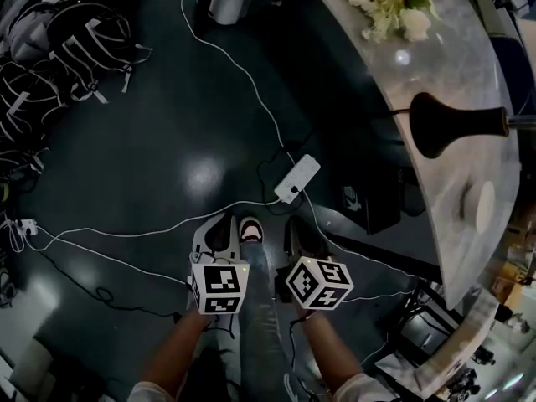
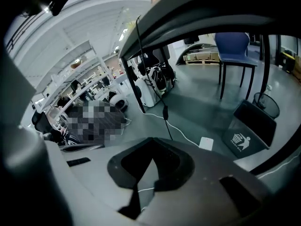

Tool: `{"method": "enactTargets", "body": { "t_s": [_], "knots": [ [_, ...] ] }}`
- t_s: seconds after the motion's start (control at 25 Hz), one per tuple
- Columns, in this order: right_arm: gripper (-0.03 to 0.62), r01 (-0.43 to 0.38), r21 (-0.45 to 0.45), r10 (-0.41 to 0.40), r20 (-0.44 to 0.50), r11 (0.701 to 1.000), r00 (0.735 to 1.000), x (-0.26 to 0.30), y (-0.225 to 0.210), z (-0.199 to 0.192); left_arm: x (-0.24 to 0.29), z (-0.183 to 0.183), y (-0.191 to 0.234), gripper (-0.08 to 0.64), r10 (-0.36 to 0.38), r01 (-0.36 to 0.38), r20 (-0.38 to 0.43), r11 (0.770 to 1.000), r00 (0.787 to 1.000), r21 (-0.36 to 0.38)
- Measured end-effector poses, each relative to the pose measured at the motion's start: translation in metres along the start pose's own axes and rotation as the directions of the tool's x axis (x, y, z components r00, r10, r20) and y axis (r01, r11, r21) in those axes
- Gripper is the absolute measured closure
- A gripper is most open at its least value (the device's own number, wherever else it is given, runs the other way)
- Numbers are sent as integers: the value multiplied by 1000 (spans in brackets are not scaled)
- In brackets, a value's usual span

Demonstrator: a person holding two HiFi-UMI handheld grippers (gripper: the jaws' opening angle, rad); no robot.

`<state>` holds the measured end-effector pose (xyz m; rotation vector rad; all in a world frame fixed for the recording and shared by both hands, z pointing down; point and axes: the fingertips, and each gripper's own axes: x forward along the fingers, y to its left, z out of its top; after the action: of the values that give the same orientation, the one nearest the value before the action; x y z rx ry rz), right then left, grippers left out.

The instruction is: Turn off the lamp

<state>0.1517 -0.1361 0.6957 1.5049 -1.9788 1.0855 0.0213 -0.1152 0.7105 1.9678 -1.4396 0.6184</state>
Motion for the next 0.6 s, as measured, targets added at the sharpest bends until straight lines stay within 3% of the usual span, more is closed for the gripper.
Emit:
{"method": "enactTargets", "body": {
  "t_s": [0.2,0.6],
  "knots": [
    [594,14,-26,-14,-4,1000,1000,26,-13,0,28,-15,5,561,6,-6,-29,1000,1000,-24],
    [591,69,-152,-61,59,986,996,66,-17,58,52,29,24,561,23,-23,15,1000,1000,1]
  ]
}}
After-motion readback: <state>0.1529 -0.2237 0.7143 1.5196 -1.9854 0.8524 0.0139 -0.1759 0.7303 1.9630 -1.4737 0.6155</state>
